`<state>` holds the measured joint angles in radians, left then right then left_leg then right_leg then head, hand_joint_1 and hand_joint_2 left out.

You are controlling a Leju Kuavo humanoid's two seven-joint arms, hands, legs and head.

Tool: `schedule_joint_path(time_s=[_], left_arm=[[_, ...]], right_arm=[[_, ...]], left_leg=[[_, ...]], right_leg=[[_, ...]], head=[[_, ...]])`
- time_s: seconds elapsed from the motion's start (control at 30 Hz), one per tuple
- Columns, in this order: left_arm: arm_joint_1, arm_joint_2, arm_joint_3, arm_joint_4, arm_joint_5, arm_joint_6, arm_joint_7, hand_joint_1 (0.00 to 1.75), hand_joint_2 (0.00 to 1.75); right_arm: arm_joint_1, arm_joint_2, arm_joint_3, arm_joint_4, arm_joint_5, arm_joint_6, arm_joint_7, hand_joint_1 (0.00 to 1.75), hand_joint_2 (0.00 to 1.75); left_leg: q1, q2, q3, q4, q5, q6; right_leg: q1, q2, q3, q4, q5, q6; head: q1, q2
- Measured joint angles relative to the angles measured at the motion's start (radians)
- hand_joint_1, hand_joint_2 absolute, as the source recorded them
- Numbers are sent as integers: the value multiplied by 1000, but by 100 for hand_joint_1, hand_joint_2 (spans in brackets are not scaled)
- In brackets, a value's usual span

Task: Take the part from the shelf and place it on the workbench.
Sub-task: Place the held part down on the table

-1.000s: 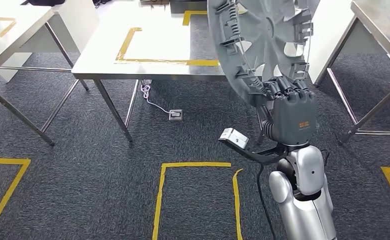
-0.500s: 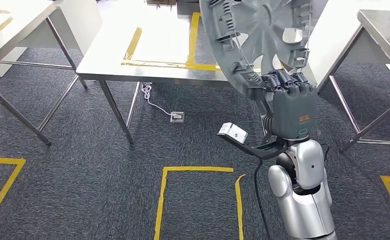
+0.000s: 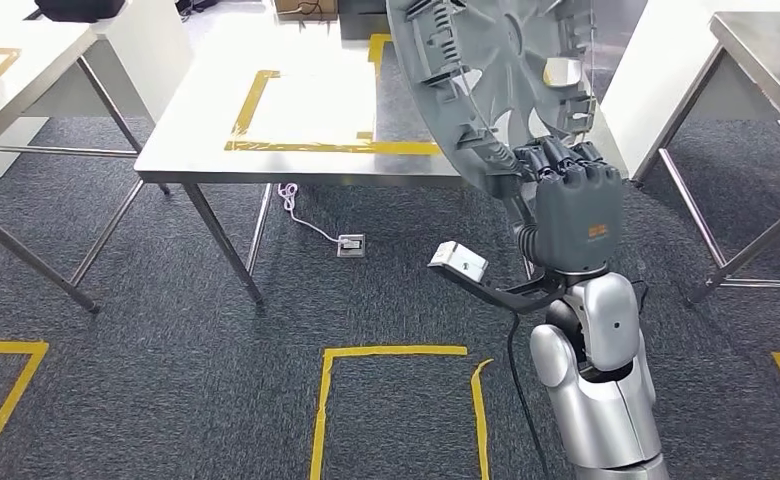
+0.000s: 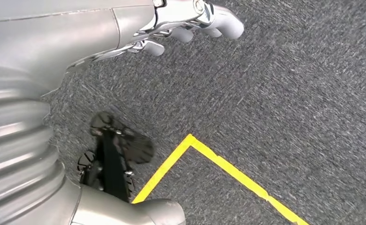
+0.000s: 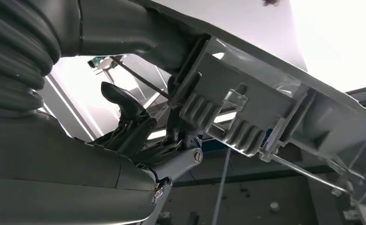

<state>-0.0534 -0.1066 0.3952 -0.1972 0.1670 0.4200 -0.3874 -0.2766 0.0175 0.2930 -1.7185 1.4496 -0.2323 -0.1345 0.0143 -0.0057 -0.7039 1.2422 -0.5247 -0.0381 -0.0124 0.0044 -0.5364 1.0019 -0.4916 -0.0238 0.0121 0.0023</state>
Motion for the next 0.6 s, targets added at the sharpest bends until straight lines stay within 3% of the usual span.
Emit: schedule_joint_path(time_s=[0.07, 0.1, 0.2, 0.27, 0.33, 0.4, 0.43, 0.47, 0.5, 0.57, 0.6], left_arm=[[0, 0, 0, 1, -1, 0, 3, 0, 175], [-1, -1, 0, 2, -1, 0, 5, 0, 175], [-1, -2, 0, 4, -2, 0, 10, 0, 175], [-1, -3, 0, 3, -3, 0, 10, 0, 175], [-2, -3, 0, 3, -5, 0, 10, 0, 175], [-1, -4, 0, 3, -6, 0, 10, 0, 175], [-1, -4, 0, 3, -8, 0, 10, 0, 175], [0, -4, 0, 3, -10, 0, 10, 0, 175], [0, -4, 0, 3, -12, 0, 10, 0, 175], [0, -4, 0, 3, -15, 0, 10, 0, 175], [-1, -4, 0, 3, -15, 0, 10, 0, 175]], right_arm=[[-3, 2, 0, 7, -1, 2, 1, 175, 175], [-5, 3, 0, 9, -2, 4, 2, 175, 175], [-9, 5, 0, 12, -7, 12, 7, 175, 175], [-11, 6, 0, 13, -12, 17, 10, 175, 175], [-14, 6, 0, 14, -19, 21, 13, 175, 175], [-14, 6, 0, 16, -22, 24, 16, 175, 175], [-12, 6, 0, 17, -23, 25, 17, 175, 175], [-11, 6, 0, 18, -24, 26, 18, 175, 175], [-10, 6, 0, 18, -25, 27, 18, 175, 175], [-8, 6, 0, 18, -28, 28, 17, 175, 175], [-9, 6, 0, 19, -31, 29, 17, 175, 175]], left_leg=[[2, 1, 47, -133, 79, -2], [3, 1, 65, -177, 94, 4], [0, 0, 79, -204, 79, 34], [0, -1, 90, -207, 71, 49], [1, -1, 103, -210, 63, 60], [-2, -1, 113, -210, 51, 65], [-4, 0, 120, -210, 44, 65], [-5, 0, 130, -210, 37, 65], [-5, 0, 142, -210, 28, 63], [-6, 2, 164, -210, 11, 58], [-8, 3, 170, -210, 4, 54]], right_leg=[[-1, 1, 15, 5, -21, 12], [1, 2, 16, 7, -28, 18], [5, 4, 20, 10, -34, 32], [3, 2, 7, 45, -42, 40], [2, 0, -55, 152, -76, 46], [2, 0, -144, 280, -119, 48], [2, 0, -176, 312, -122, 47], [3, 0, -190, 307, -103, 44], [4, -1, -185, 264, -62, 39], [10, -15, -146, 127, 34, 27], [15, -23, -130, 72, 58, 21]], head=[[-3, 0], [-5, 0], [-3, 0], [0, 0], [3, 0], [4, 0], [4, 0], [4, 0], [4, 0], [3, 0], [4, 0]])
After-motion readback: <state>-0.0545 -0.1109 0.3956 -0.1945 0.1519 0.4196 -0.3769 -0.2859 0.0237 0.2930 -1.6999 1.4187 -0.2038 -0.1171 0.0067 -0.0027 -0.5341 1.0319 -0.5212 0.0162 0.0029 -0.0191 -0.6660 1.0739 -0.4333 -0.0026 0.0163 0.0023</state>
